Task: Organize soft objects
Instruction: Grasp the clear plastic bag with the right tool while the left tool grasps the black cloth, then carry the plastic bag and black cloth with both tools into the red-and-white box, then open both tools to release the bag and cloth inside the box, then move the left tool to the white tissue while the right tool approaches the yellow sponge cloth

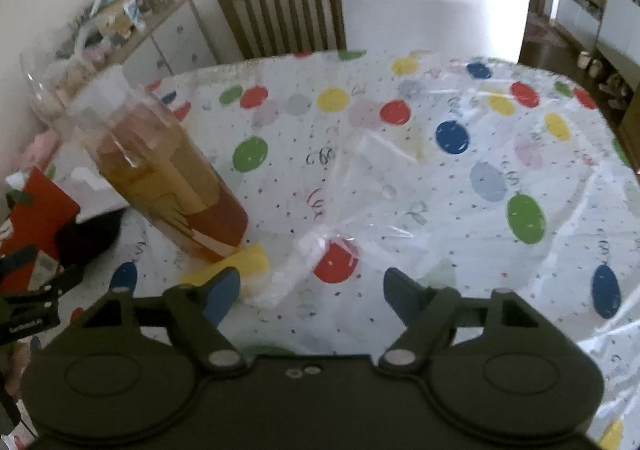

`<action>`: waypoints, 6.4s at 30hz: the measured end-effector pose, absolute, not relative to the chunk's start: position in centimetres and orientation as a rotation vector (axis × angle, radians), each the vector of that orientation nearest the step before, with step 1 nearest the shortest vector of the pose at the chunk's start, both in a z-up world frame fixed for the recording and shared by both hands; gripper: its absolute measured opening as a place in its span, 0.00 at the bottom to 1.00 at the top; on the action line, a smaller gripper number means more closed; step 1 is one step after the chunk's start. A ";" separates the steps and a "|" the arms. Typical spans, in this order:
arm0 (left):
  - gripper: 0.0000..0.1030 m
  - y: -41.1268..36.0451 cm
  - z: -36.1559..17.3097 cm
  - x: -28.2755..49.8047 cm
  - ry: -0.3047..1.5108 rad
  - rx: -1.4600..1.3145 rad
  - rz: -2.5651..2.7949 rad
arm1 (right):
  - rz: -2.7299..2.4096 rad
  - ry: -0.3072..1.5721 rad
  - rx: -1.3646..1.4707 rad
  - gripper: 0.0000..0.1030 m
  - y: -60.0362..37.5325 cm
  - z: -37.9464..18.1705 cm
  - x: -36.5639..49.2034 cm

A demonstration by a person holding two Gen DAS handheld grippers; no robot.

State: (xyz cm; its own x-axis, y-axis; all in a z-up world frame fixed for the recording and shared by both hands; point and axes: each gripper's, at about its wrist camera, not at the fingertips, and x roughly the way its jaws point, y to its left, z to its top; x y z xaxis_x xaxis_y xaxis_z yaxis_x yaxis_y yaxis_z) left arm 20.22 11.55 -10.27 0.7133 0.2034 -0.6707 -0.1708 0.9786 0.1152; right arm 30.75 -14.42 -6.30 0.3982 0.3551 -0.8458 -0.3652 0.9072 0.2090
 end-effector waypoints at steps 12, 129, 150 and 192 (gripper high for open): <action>0.78 13.4 -13.1 23.8 0.821 0.016 0.277 | 0.371 1.200 0.026 0.56 -12.3 -9.9 35.2; 0.07 38.1 -3.0 11.3 0.690 -0.295 0.243 | 0.923 1.060 -0.350 0.20 26.8 -3.0 17.6; 0.07 38.0 -7.3 12.2 0.863 -0.327 0.188 | 0.912 1.066 -0.391 0.27 26.9 -4.3 16.9; 1.00 24.4 -0.1 10.1 0.643 -0.216 0.017 | 0.681 0.950 -0.100 0.93 1.1 -0.7 16.8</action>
